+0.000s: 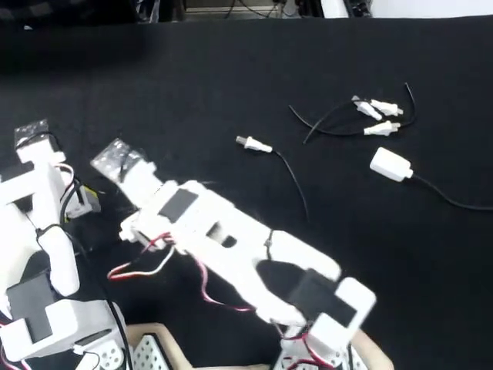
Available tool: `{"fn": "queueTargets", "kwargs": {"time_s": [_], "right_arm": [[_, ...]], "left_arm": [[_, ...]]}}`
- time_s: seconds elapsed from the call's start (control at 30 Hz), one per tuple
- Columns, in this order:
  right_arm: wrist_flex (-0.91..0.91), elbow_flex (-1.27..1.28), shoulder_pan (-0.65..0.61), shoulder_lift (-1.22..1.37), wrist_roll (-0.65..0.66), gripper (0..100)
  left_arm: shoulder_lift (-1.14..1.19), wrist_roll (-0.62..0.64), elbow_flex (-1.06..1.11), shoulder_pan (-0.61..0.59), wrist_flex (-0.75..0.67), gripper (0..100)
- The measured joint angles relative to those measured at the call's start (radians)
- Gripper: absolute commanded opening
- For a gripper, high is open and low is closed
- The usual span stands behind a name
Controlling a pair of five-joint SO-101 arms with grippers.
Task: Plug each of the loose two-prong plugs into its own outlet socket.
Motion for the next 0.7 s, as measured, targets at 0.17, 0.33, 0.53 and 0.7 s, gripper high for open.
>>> {"fn": "queueTargets", "kwargs": {"time_s": [0.17, 0.33, 0.53, 0.7], "right_arm": [[0.000, -0.080, -0.023, 0.098, 0.002, 32.8], [0.000, -0.129, -0.021, 0.135, 0.002, 21.7], [0.028, -0.172, -0.021, 0.135, 0.002, 21.2], [0.100, -0.227, -0.011, 0.135, 0.002, 21.2]], "left_arm": [[0.000, 0.064, 0.083, -0.049, -0.124, 23], [0.000, 0.081, 0.095, -0.052, -0.152, 23], [0.000, 0.081, 0.095, -0.052, -0.157, 23], [0.000, 0.081, 0.095, -0.052, -0.160, 23]]}}
